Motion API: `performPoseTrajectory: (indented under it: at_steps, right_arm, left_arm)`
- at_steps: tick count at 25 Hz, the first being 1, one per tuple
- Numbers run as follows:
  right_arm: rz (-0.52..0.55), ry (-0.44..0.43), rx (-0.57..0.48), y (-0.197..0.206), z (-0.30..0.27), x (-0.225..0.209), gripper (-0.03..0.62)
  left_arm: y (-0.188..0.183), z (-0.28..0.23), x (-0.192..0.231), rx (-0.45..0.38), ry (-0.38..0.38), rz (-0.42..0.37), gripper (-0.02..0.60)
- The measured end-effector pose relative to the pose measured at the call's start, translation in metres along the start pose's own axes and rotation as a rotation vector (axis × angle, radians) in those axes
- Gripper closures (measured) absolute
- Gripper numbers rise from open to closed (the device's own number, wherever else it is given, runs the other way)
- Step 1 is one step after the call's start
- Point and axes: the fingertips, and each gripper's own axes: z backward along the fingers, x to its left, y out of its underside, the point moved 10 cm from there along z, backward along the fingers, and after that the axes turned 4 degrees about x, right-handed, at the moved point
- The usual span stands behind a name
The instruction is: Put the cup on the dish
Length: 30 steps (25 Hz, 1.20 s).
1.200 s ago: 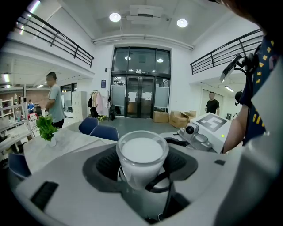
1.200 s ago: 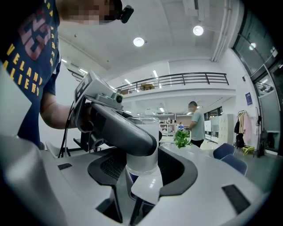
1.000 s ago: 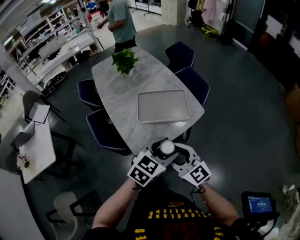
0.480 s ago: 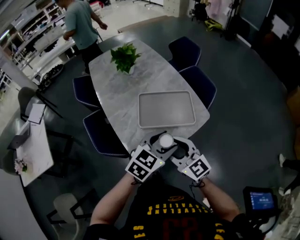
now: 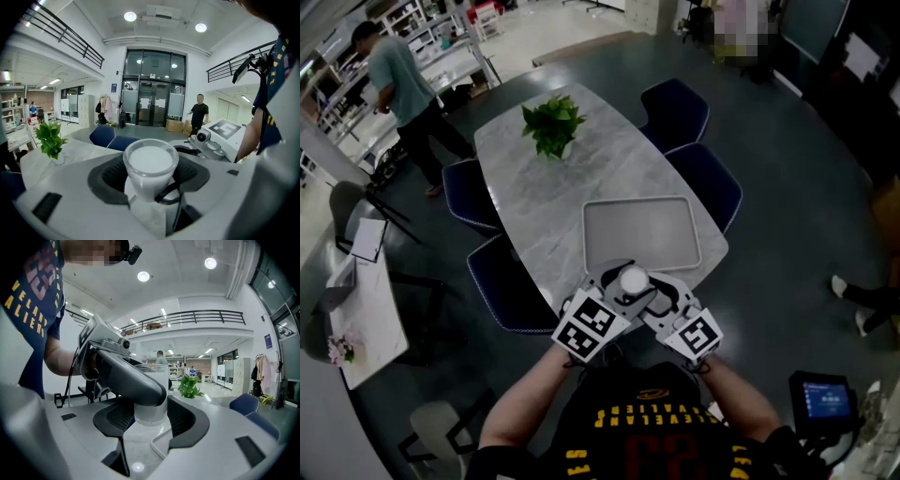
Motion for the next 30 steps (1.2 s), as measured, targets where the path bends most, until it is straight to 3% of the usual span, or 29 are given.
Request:
performPoseTrajectory:
  at_steps: [11, 30]
  right_arm:
    - [-0.011, -0.003, 0.013, 0.0, -0.02, -0.017, 0.367]
    - [0.024, -0.192, 0.073, 0.026, -0.096, -0.12, 0.367]
  left_arm:
    - [-0.002, -0.009, 0.024, 0.01, 0.0, 0.007, 0.314]
    - [-0.001, -0.075, 0.115, 0.043, -0.14, 0.122, 0.314]
